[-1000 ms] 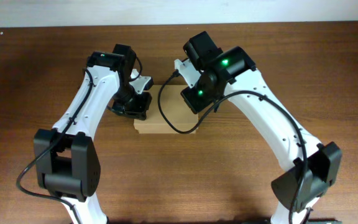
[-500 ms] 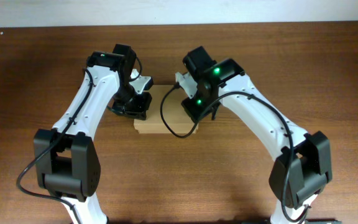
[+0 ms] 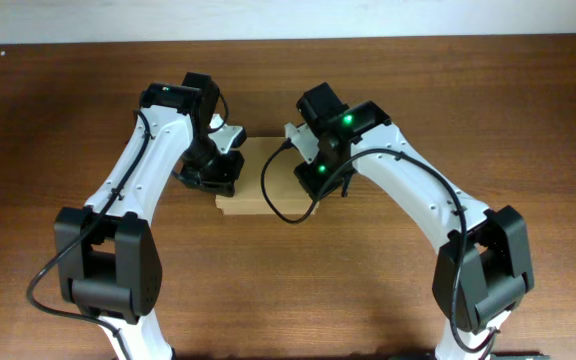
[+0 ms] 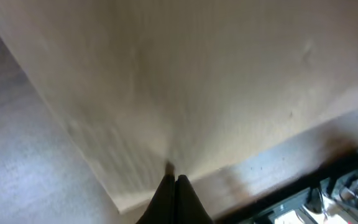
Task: Pack container
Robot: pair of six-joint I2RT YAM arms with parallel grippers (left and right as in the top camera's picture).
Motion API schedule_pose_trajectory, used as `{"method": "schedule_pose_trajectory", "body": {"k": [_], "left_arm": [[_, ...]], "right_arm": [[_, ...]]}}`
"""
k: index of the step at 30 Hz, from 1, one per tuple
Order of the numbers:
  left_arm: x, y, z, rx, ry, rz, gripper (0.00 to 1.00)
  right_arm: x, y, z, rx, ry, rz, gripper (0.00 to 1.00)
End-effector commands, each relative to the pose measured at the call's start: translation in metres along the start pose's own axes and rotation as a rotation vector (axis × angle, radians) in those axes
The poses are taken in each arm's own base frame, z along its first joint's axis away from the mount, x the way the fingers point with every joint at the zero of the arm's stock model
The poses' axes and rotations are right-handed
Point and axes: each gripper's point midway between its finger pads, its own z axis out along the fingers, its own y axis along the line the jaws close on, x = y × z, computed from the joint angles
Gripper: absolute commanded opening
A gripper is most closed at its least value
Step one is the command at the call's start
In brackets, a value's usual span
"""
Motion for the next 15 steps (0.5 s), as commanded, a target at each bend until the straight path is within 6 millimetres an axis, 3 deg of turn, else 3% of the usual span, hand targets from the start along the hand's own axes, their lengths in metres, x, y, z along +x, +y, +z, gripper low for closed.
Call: {"method": "schedule_pose_trajectory", "body": {"k": [1,6,10,12,15], "left_arm": [[-0.015,-0.01,-0.031,0.003,-0.086,0.022,0.02],[-0.044,-0.028,-0.093,-0.008,-0.267,0.078,0.02],[-0.068,-0.033,-0.148,-0.018,-0.457,0.092,0.08],[-0.079,-0.026,-0.173,-0.027,-0.549,0.061,0.1],[-0.09,-0.004,-0.195,-0.038,-0.639,0.003,0.1]], "right_arm": [[-0.021,-0.001,-0.034,-0.057,-0.109,0.027,0.04],[-0.043,-0.006,-0.085,-0.181,-0.263,0.088,0.04],[-0.049,-0.03,-0.12,-0.244,-0.359,0.175,0.04],[-0.047,-0.05,-0.128,-0.26,-0.384,0.245,0.04],[-0.035,-0.079,-0.134,-0.258,-0.387,0.334,0.04]]}}
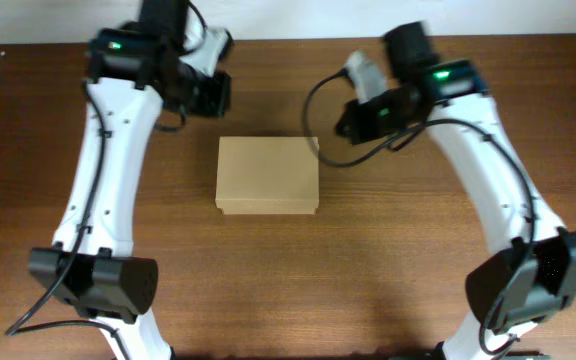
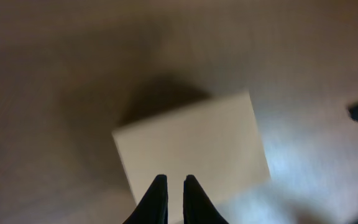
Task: Pack container
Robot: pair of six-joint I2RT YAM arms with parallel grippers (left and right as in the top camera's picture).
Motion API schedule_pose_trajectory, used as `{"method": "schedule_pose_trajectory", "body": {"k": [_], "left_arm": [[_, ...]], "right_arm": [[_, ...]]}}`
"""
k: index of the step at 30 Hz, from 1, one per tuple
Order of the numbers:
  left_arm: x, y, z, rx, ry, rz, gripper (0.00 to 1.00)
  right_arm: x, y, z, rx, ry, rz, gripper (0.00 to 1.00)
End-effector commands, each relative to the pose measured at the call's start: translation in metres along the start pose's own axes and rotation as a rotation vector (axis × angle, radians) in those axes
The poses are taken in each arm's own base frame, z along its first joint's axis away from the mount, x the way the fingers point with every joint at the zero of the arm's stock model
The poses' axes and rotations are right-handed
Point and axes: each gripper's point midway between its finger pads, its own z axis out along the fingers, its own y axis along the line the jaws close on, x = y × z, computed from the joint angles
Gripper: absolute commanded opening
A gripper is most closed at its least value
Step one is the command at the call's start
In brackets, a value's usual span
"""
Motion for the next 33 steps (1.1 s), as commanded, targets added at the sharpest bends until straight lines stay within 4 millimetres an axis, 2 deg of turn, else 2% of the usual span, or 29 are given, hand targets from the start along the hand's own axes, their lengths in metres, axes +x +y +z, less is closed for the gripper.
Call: {"method": "schedule_pose_trajectory", "body": {"k": [1,6,10,12,14,18,19,20,21,24,26,29,32,33], "left_arm": [[-0.015,0.029,-0.022,-0.039,-0.085,-0.095,0.1],[-0.012,0.094,-0.035,-0.131,-0.111,-0.207,0.1],[-0.002,0.14,-0.046,-0.22,-0.11,-0.289,0.1],[0.005,0.162,-0.052,-0.266,-0.107,-0.328,0.1],[0.011,0.176,-0.058,-0.302,-0.105,-0.354,0.1],[0.019,0.196,-0.067,-0.368,-0.099,-0.385,0.1],[0.021,0.198,-0.067,-0.377,-0.095,-0.388,0.13],[0.022,0.2,-0.068,-0.39,-0.09,-0.39,0.19],[0.023,0.202,-0.069,-0.405,-0.087,-0.391,0.2],[0.024,0.204,-0.07,-0.421,-0.086,-0.391,0.19],[0.025,0.207,-0.072,-0.443,-0.082,-0.39,0.13],[0.025,0.212,-0.081,-0.492,-0.087,-0.382,0.1],[0.019,0.203,-0.1,-0.488,-0.113,-0.358,0.08],[0.017,0.197,-0.111,-0.488,-0.127,-0.354,0.08]], "right_arm": [[-0.004,-0.015,-0.025,-0.039,-0.045,0.094,0.04],[0.001,-0.066,-0.051,0.033,-0.08,0.197,0.04],[0.013,-0.112,-0.067,0.19,-0.074,0.268,0.04],[0.021,-0.13,-0.073,0.278,-0.058,0.288,0.04],[0.025,-0.138,-0.076,0.332,-0.039,0.279,0.04],[0.027,-0.136,-0.074,0.348,-0.022,0.258,0.04],[0.027,-0.135,-0.073,0.347,-0.022,0.256,0.04],[0.027,-0.135,-0.073,0.346,-0.02,0.257,0.04],[0.027,-0.134,-0.073,0.341,-0.019,0.258,0.04],[0.027,-0.127,-0.077,0.341,-0.017,0.23,0.04],[0.021,-0.12,-0.087,0.346,-0.046,0.204,0.04],[0.004,-0.104,-0.123,0.382,-0.144,0.158,0.04],[-0.01,-0.074,-0.183,0.451,-0.273,0.101,0.04],[-0.012,-0.059,-0.208,0.473,-0.327,0.078,0.04]]}}
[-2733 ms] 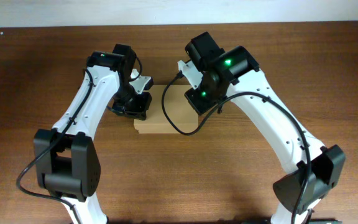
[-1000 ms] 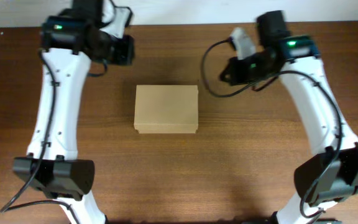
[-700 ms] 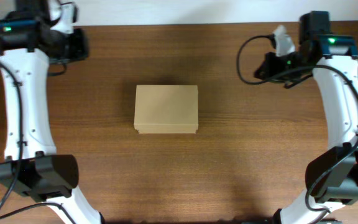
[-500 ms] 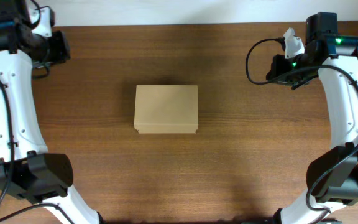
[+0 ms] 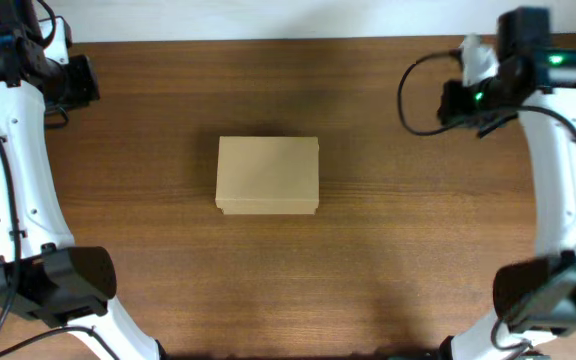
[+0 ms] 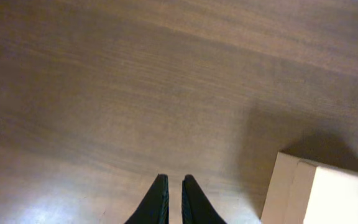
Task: Pack container
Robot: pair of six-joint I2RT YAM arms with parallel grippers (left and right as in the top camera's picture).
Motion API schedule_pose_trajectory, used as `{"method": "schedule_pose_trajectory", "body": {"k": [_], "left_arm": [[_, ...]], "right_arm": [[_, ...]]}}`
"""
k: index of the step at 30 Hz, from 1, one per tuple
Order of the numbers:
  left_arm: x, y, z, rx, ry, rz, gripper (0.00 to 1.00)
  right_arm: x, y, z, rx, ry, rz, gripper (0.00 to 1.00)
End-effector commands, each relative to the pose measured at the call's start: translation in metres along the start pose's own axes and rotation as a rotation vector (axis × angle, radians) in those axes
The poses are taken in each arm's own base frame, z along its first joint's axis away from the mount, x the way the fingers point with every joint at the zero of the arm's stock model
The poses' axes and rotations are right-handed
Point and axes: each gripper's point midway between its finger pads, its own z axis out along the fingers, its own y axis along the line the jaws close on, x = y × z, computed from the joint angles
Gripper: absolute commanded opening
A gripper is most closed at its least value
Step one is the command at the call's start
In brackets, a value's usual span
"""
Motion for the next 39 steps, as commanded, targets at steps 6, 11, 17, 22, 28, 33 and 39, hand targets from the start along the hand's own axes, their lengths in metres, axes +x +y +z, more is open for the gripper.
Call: {"method": "schedule_pose_trajectory", "body": {"k": [6,11,17,22,28,33,39], "left_arm": [[-0.015,0.001,-0.114,-0.027,-0.208,0.026,0.08],[0.001,0.008,-0.192,-0.077,-0.375,0.007,0.08],[0.04,0.009,-0.261,-0.08,-0.516,-0.016,0.14],[0.085,0.013,-0.249,-0.102,-0.415,-0.022,0.17],[0.122,0.009,-0.213,-0.068,-0.252,-0.016,0.22],[0.135,0.008,-0.196,-0.063,-0.172,-0.015,1.0],[0.142,0.009,-0.184,-0.063,-0.123,-0.015,1.0]], "right_arm": [[0.002,0.024,-0.245,0.272,-0.522,-0.082,0.04],[0.033,0.036,-0.284,0.278,-0.613,-0.067,0.04],[0.082,0.029,-0.261,0.295,-0.501,-0.037,0.04],[0.129,0.029,-0.241,0.28,-0.429,-0.033,0.04],[0.185,0.038,-0.215,0.228,-0.302,-0.064,0.04],[0.202,0.034,-0.193,0.225,-0.22,-0.065,0.39],[0.203,0.033,-0.189,0.226,-0.203,-0.064,0.99]]}}
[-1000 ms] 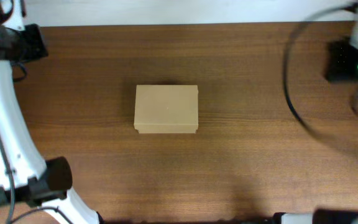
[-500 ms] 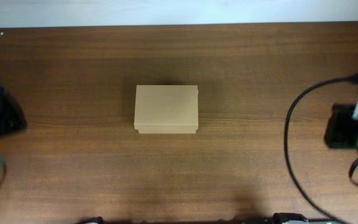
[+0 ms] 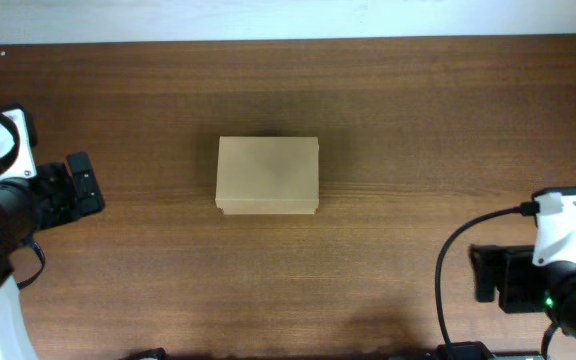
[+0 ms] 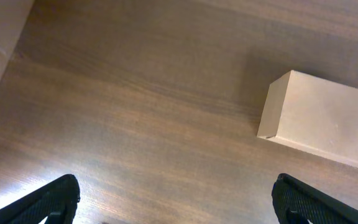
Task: Pack container
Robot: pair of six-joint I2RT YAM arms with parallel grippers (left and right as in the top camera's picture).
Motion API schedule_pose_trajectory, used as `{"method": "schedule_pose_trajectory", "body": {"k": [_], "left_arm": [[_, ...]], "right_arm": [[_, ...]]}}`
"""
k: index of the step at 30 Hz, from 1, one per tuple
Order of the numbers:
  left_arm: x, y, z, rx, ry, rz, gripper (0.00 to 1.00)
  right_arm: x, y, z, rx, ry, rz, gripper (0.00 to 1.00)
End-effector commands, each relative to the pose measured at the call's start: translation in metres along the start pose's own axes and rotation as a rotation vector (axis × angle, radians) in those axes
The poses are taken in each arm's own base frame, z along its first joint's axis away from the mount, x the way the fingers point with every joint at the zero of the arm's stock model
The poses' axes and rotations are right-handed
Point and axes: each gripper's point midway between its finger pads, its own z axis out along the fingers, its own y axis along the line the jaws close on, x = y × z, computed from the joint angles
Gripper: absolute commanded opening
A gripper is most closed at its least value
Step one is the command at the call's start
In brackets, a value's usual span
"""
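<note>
A closed tan cardboard box (image 3: 268, 176) lies flat in the middle of the wooden table (image 3: 418, 120), its lid down. My left gripper (image 3: 92, 186) rests at the table's left edge, well away from the box and pointing toward it. In the left wrist view the left gripper (image 4: 180, 202) is open wide, nothing lies between its fingers (image 4: 50, 200), and the box (image 4: 328, 124) is at the upper right. My right gripper (image 3: 480, 274) sits low at the near right, also far from the box. Its jaws cannot be made out from overhead.
A pale wall strip (image 3: 288, 18) borders the table's far edge. The right arm's black cable (image 3: 458, 250) loops over the near right of the table. Nothing else lies on the wood.
Both arms have moved from the table's far corners to its near sides. The left gripper, then shut, is now open wide. The box has not moved.
First both grippers were down on the box's top, the left one shut. Then they were above and behind the closed box, then out at the far corners. Now both sit back at the near sides, the left open.
</note>
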Motion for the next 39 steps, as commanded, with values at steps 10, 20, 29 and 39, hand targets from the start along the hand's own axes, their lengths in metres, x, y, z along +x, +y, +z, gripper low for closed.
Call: {"method": "schedule_pose_trajectory", "body": {"k": [10,20,29,39], "left_arm": [[0.004,-0.002,0.001,0.01,0.011,-0.002,1.0],[0.004,-0.002,0.001,0.01,0.011,-0.002,1.0],[0.004,-0.002,0.001,0.01,0.011,-0.002,1.0],[0.004,-0.002,0.001,0.01,0.011,-0.002,1.0]], "right_arm": [[0.0,-0.001,-0.001,0.005,-0.006,0.001,0.99],[0.0,-0.001,-0.001,0.005,-0.006,0.001,0.99],[-0.028,-0.013,-0.016,0.072,-0.291,0.007,0.99],[-0.023,-0.015,0.022,0.068,-0.731,0.055,0.99]]}}
